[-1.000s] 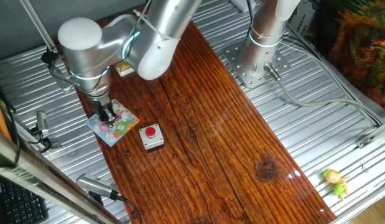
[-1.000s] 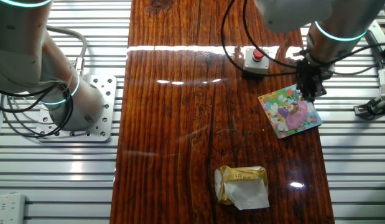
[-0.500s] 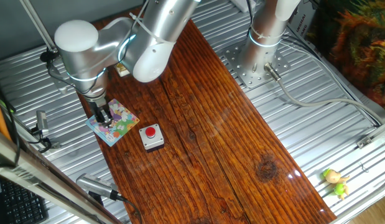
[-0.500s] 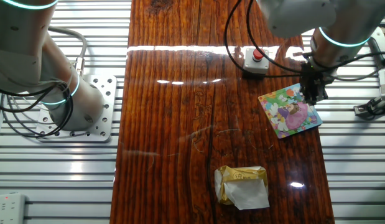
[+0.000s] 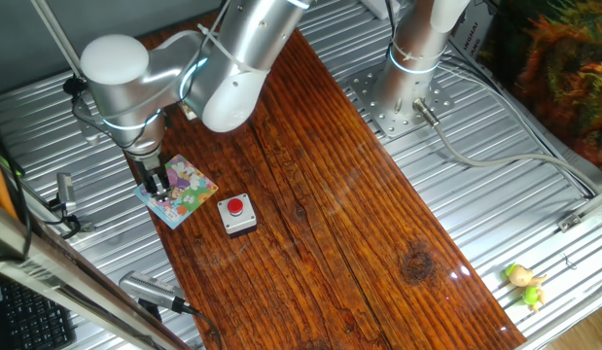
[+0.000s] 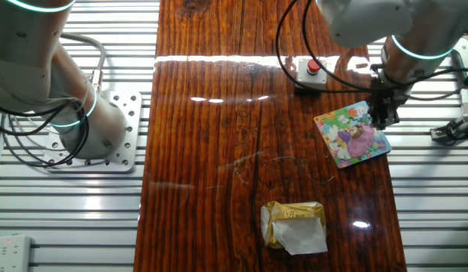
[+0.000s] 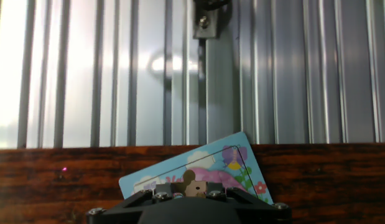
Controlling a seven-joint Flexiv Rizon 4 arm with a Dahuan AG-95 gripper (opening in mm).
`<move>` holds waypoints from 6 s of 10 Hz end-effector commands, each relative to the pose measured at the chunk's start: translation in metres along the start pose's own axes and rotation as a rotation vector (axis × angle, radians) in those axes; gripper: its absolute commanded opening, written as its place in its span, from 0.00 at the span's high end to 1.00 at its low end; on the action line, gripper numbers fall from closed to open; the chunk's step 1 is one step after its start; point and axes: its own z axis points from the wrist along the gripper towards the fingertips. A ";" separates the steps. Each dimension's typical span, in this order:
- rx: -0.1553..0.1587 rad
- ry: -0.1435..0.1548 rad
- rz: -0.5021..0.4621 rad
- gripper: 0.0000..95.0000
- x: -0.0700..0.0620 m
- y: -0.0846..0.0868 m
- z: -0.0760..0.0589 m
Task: Assemble one piece of a puzzle
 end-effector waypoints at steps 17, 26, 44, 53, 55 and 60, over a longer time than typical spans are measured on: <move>0.035 0.006 0.220 1.00 0.002 -0.001 0.005; 0.031 0.009 0.220 1.00 0.025 0.004 0.015; 0.026 0.011 0.215 1.00 0.032 0.006 0.019; 0.026 0.012 0.213 1.00 0.032 0.006 0.019; 0.026 0.013 0.212 1.00 0.032 0.006 0.020; 0.027 0.014 0.209 1.00 0.032 0.006 0.021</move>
